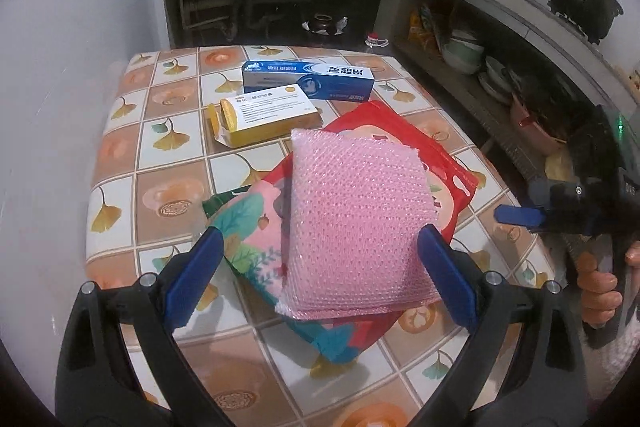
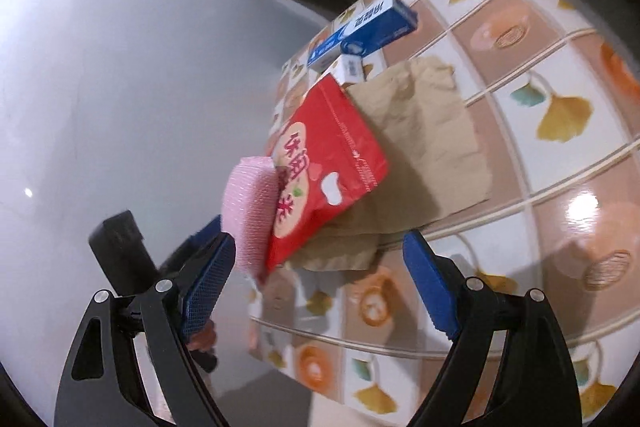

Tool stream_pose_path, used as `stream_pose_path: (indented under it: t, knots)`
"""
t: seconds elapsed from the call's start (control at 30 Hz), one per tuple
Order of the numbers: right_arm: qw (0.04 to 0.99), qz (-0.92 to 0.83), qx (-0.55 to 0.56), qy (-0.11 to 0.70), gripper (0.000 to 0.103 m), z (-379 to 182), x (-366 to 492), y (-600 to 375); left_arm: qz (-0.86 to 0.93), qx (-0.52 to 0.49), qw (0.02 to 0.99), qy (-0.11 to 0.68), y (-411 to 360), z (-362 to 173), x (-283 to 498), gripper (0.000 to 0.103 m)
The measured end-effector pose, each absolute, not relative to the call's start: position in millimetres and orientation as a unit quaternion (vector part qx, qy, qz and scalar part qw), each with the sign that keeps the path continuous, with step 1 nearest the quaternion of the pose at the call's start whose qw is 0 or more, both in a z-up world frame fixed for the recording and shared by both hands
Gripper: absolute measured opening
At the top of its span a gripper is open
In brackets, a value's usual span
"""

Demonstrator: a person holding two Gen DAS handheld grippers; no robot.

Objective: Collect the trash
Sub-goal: 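Grasp the pink sponge with the left gripper while the right gripper reaches the red snack bag, then lift the pink sponge with the left gripper while the right gripper grasps and lifts the red snack bag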

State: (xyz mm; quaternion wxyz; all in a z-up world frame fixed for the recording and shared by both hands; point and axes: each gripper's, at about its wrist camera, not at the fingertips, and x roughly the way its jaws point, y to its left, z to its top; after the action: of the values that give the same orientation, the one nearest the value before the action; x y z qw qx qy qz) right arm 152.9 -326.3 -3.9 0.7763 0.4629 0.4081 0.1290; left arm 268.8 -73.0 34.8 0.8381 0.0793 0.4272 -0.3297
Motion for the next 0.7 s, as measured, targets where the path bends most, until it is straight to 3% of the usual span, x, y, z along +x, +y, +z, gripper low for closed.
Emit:
stream_pose_path:
  t: [0.37, 0.7]
  knots:
    - [0.762, 0.141, 0.486, 0.405, 0.083, -6, 169, -319, -0.362, 0.051, 0.814, 0.452, -84, 34, 263, 0.094]
    - [0.746, 0.131, 0.513, 0.404, 0.064, -13, 179, -317, -0.331, 0.083, 0.823, 0.454, -100, 35, 266, 0.094]
